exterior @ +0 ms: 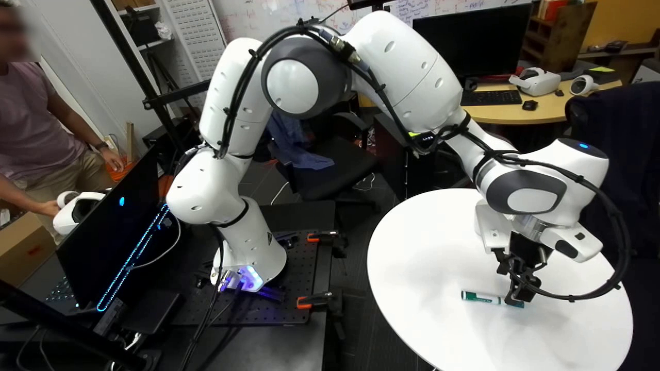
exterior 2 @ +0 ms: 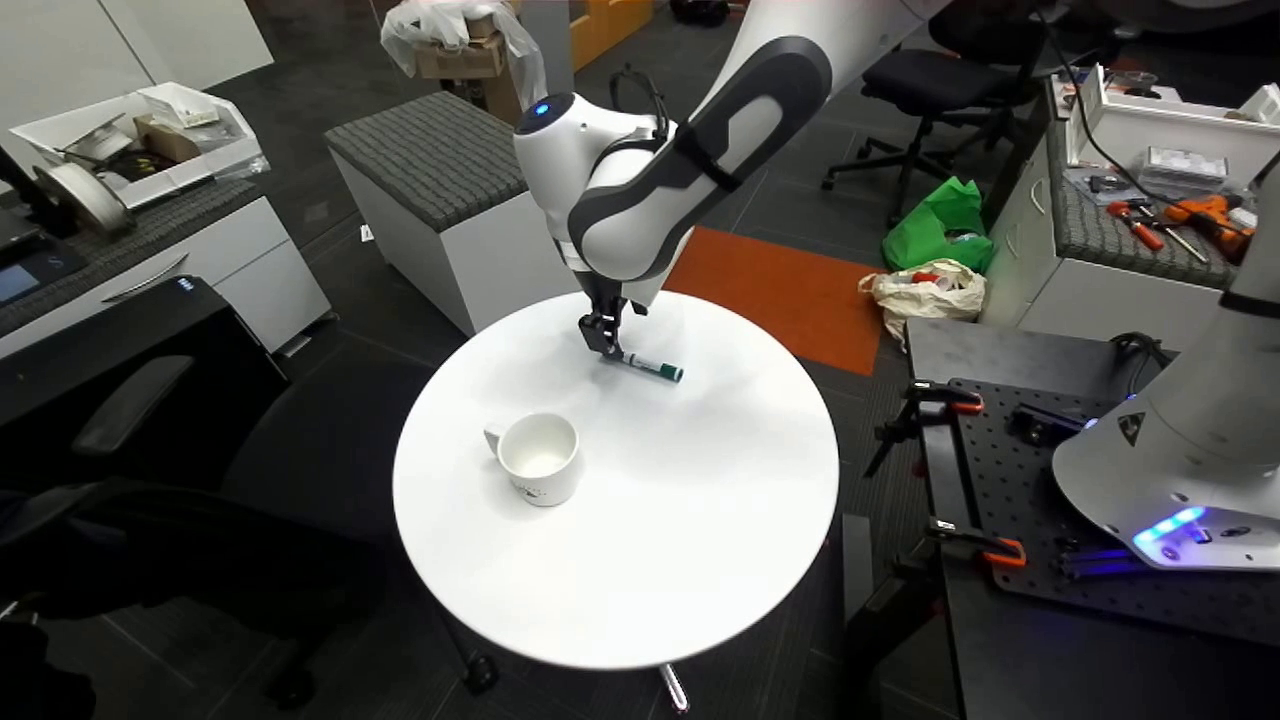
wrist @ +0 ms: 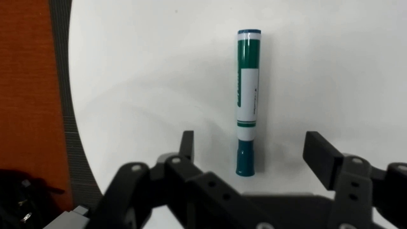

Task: Move the marker to the right.

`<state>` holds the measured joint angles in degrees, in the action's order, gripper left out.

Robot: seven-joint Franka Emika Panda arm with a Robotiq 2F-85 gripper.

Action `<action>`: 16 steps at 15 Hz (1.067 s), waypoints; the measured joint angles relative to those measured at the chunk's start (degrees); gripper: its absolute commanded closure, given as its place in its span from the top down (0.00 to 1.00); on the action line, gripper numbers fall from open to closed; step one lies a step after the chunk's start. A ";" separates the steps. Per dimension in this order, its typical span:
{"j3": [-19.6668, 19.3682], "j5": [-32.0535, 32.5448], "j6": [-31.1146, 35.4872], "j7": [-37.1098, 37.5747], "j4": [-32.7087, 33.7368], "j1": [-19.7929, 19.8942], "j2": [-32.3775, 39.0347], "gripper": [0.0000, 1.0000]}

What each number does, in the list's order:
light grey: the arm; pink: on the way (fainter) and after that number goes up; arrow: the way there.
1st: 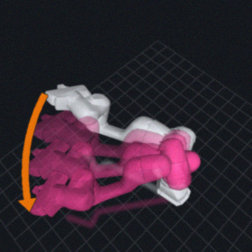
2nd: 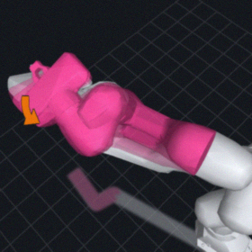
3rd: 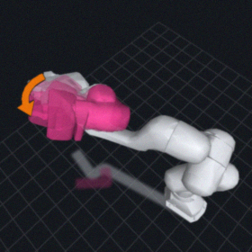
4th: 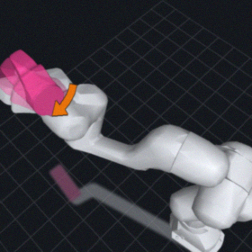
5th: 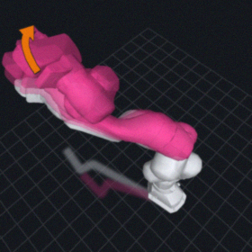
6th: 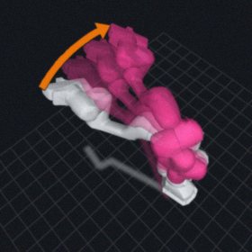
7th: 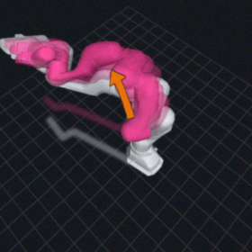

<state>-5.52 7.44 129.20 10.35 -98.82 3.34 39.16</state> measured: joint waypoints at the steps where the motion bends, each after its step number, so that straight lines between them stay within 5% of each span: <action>1: 0.00 -0.14 0.00 0.02 0.03 0.00 -0.07 1.00; 7: -0.40 -0.32 0.12 1.82 -4.63 -0.83 -6.84 1.00; 16: -1.00 0.18 0.88 5.64 -25.87 -1.49 -34.07 1.00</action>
<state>-6.52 7.62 130.08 15.99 -124.69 1.85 5.09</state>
